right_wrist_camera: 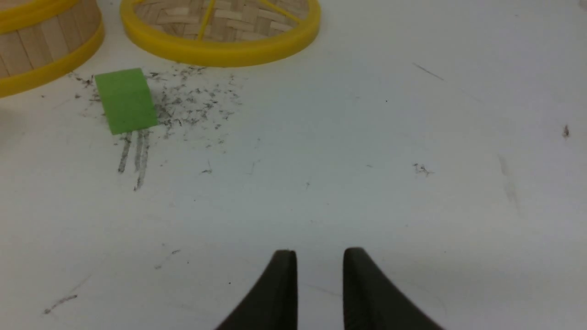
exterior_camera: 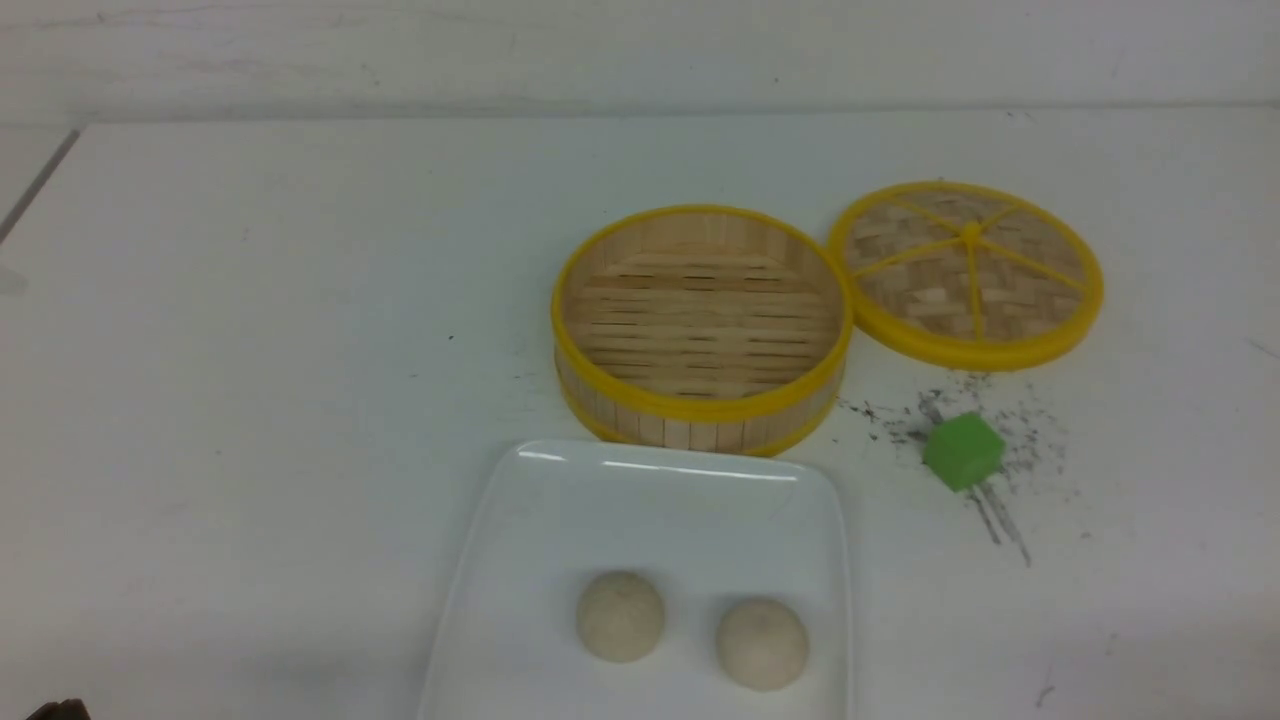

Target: Put the steamed buns into the plate on the white tablecloth.

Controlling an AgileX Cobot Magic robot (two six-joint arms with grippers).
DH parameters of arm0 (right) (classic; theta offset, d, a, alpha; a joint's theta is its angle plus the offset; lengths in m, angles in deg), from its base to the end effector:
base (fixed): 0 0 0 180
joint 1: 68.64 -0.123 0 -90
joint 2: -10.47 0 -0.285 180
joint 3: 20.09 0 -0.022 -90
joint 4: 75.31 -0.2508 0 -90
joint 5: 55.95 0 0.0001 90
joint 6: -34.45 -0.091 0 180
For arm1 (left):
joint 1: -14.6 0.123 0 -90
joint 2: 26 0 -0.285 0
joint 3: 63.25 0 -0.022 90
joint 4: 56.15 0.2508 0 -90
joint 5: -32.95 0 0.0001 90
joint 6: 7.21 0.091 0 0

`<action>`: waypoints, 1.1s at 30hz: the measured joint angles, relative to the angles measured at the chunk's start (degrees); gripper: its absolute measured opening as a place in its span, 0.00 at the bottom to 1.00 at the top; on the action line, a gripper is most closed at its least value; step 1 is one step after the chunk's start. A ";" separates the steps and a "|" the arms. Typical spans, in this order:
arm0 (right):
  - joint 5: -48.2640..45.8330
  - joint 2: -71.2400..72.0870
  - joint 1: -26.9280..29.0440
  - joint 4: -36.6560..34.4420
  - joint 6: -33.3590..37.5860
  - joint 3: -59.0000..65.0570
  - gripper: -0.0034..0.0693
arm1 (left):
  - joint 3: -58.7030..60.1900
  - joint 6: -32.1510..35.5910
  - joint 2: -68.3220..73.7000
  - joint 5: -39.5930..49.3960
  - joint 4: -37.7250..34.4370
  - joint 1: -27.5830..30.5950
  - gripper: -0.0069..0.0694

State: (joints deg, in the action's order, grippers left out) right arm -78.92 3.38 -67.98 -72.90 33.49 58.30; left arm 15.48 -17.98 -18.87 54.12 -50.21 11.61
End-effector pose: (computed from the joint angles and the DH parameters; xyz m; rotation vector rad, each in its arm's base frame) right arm 0.0517 -0.0021 0.1710 0.0013 1.8926 -0.0384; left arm 0.0528 0.0007 0.1719 -0.0623 1.8655 -0.0643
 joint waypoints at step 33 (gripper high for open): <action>0.00 0.00 0.00 0.00 0.07 0.00 0.34 | -0.05 0.18 0.00 0.05 0.64 0.19 0.21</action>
State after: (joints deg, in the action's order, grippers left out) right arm -78.92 3.38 -67.98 -72.90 33.56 58.30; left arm 15.43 -17.80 -18.87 54.17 -49.56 11.80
